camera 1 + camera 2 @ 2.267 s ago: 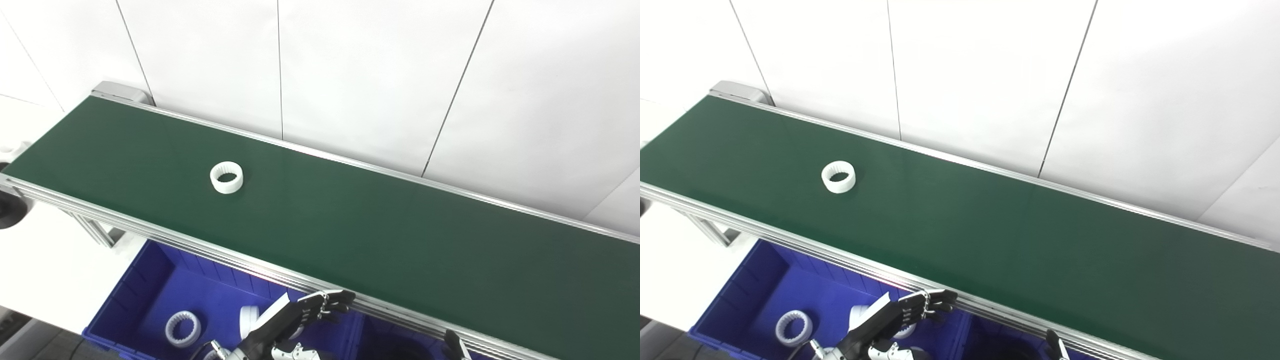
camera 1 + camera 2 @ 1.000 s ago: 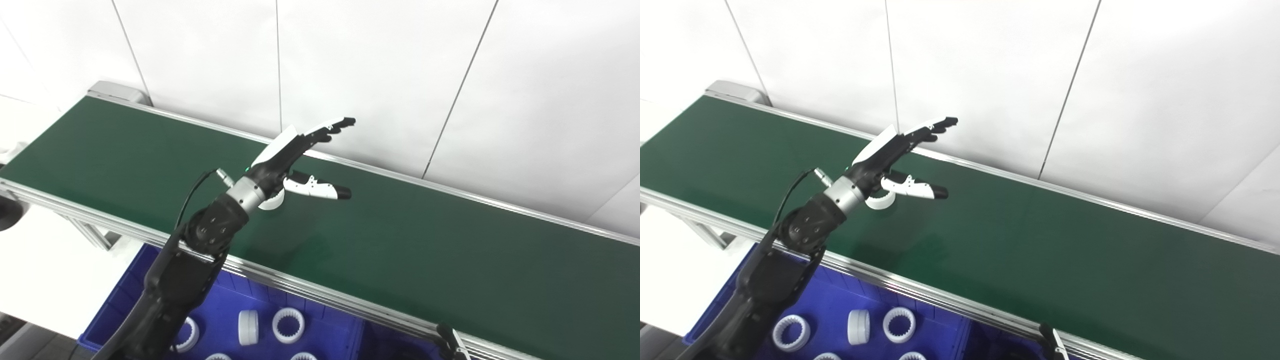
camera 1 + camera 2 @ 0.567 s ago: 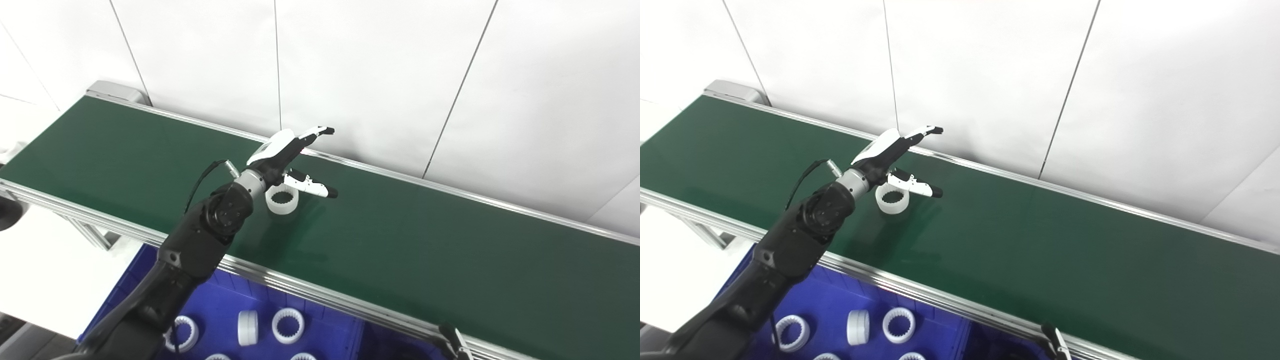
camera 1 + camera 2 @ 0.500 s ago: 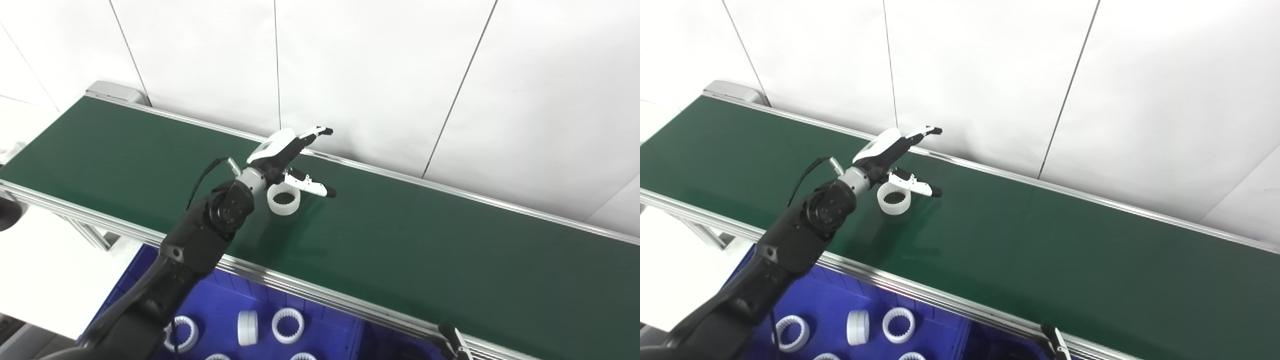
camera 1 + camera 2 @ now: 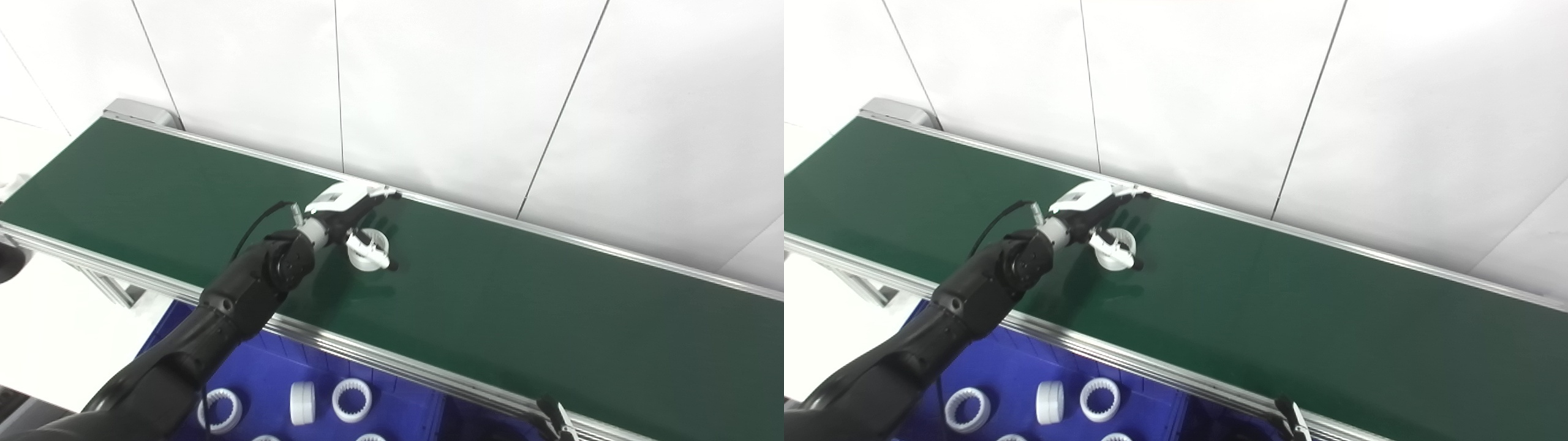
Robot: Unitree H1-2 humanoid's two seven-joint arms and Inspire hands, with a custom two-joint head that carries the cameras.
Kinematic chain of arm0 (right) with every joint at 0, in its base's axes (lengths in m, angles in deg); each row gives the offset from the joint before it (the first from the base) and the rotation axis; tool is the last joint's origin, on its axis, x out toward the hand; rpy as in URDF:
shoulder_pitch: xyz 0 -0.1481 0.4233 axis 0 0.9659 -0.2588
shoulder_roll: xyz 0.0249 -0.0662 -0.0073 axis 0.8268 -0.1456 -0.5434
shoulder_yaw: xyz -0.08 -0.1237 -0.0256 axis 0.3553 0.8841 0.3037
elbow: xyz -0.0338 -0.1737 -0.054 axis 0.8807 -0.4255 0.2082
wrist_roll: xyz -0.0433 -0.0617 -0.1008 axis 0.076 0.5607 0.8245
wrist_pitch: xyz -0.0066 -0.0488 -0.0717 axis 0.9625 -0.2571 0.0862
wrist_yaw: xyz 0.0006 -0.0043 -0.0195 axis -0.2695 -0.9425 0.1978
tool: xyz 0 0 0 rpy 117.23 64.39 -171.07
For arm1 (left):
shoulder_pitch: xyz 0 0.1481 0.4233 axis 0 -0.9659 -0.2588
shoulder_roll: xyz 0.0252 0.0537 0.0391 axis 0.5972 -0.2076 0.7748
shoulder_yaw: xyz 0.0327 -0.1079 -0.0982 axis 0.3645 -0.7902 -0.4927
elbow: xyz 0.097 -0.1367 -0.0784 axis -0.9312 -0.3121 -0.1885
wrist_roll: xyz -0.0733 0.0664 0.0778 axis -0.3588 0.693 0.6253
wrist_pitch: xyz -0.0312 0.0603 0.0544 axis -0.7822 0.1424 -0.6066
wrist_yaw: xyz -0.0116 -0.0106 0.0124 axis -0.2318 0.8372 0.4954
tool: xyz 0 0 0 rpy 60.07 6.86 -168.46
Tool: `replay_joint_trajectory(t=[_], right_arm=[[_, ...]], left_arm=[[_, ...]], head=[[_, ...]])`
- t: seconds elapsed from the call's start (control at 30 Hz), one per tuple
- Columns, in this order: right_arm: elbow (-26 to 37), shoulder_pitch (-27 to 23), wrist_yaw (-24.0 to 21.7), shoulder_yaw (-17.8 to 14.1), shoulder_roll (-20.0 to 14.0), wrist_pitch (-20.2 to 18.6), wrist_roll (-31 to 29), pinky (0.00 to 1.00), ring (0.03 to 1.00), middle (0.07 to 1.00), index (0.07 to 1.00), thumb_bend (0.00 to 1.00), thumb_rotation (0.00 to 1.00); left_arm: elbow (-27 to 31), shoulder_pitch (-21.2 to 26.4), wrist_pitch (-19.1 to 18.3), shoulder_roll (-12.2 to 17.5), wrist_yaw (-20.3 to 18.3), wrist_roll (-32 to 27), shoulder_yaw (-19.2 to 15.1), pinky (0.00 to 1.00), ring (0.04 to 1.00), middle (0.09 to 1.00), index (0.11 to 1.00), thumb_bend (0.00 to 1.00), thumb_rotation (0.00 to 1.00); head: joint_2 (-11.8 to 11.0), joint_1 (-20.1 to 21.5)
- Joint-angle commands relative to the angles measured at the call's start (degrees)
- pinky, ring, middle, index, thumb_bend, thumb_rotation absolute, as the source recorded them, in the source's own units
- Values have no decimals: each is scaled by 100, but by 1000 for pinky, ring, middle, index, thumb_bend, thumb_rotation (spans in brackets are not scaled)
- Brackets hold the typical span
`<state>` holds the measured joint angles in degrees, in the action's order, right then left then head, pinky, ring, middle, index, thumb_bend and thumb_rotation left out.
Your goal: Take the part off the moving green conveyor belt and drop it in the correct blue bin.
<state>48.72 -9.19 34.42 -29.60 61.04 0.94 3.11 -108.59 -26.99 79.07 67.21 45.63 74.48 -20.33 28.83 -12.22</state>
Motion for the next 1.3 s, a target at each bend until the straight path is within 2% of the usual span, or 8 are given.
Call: replay_joint_trajectory(t=[0.0, 0.23, 0.4, 0.47, 0.5, 0.57, 1.07, 1.27], right_arm=[[146, -25, 60, 41, 11, 325, -54, 858, 891, 913, 935, 845, 437], [189, -20, 24, 42, 2, 323, -163, 865, 899, 922, 943, 833, 425], [219, -1, 7, 28, 2, 314, -144, 881, 905, 927, 949, 830, 424], [238, 4, -16, 29, 0, 313, -183, 879, 909, 932, 952, 831, 423], [242, 5, -20, 32, -2, 316, -205, 874, 906, 930, 950, 831, 420], [262, 16, -26, 27, -4, 312, -192, 878, 909, 930, 951, 827, 416], [341, 55, -41, 0, 61, 287, -215, 885, 913, 935, 953, 816, 413], [293, 30, -29, 14, 74, 311, -270, 901, 915, 932, 947, 821, 409]], left_arm=[[178, 37, -22, 64, -56, -23, 34, 1000, 977, 970, 906, 992, 399], [383, -190, -121, -7, -302, -182, 97, 1000, 960, 955, 904, 1000, 421], [234, -277, 75, -70, -160, -334, 77, 831, 885, 899, 831, 914, 216], [104, -324, 225, -199, 107, -549, -83, 703, 787, 808, 755, 810, 84], [32, -348, 350, -267, 276, -642, -167, 600, 673, 711, 603, 635, 61], [-66, -392, 522, -410, 575, -754, -309, 501, 560, 543, 516, 541, 12], [-103, -375, 709, -580, 926, -807, -277, 482, 532, 508, 485, 515, 0], [8, -455, 732, -637, 963, -958, -371, 478, 430, 506, 500, 501, 0]], head=[[7, 0], [39, -17], [57, -11], [75, 1], [75, 1], [75, 1], [111, 21], [131, 37]])
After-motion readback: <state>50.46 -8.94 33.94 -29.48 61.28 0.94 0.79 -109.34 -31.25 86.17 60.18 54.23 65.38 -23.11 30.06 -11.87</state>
